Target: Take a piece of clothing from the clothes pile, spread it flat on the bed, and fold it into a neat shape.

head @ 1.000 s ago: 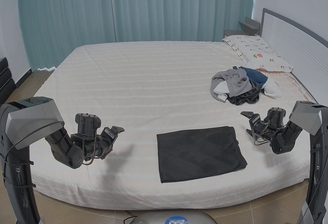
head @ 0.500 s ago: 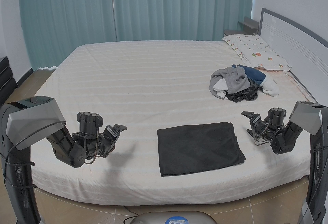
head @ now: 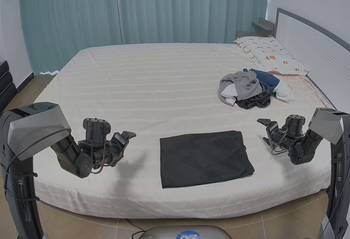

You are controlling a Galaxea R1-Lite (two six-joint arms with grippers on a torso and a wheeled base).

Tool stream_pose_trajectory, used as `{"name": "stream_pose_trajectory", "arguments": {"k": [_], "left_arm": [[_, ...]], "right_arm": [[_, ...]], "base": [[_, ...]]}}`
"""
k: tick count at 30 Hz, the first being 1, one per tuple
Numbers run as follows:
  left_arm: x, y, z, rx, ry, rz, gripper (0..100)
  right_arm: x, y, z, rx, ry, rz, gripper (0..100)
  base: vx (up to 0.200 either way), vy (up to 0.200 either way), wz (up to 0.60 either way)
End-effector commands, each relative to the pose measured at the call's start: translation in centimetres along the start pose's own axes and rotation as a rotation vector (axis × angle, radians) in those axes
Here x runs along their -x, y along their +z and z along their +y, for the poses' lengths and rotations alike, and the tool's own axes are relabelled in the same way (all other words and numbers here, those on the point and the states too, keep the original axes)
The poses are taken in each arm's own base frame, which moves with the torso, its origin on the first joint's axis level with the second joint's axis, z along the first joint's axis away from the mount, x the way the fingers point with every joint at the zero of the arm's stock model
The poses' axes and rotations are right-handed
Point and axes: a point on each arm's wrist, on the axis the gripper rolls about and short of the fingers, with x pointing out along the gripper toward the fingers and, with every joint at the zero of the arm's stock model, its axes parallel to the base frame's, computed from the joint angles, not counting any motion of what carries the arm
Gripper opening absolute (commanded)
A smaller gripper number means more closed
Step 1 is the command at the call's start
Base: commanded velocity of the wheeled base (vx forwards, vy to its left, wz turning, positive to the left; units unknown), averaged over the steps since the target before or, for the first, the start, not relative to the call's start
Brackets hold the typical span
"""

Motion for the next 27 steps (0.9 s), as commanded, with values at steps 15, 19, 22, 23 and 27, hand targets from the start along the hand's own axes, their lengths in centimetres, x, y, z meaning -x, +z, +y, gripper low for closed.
{"name": "stream_pose_trajectory", "arguments": {"k": [15, 19, 22, 23, 27], "left_arm": [[-1.3, -1.6, 0.5, -0.101, 0.028, 0.017, 100], [-2.1, -2.5, 1.7, -0.221, 0.100, -0.012, 100], [-2.7, -3.7, 2.2, -0.280, 0.125, -0.026, 100], [-2.8, -3.8, 2.3, -0.284, 0.124, -0.027, 100], [-3.6, -5.1, 2.1, -0.306, 0.040, -0.058, 100]], "right_arm": [[0.0, -0.2, -0.2, 0.005, 0.011, -0.001, 100], [0.0, -0.2, -0.2, 0.007, 0.011, -0.001, 100], [0.0, -0.3, -0.1, 0.007, 0.012, 0.000, 100], [0.0, -0.3, -0.1, 0.007, 0.012, 0.000, 100], [0.0, -0.3, -0.2, 0.007, 0.010, 0.001, 100]], "base": [[0.000, -0.053, 0.00], [0.000, 0.000, 0.00], [0.000, 0.000, 0.00], [0.000, 0.000, 0.00], [0.000, 0.000, 0.00]]}}
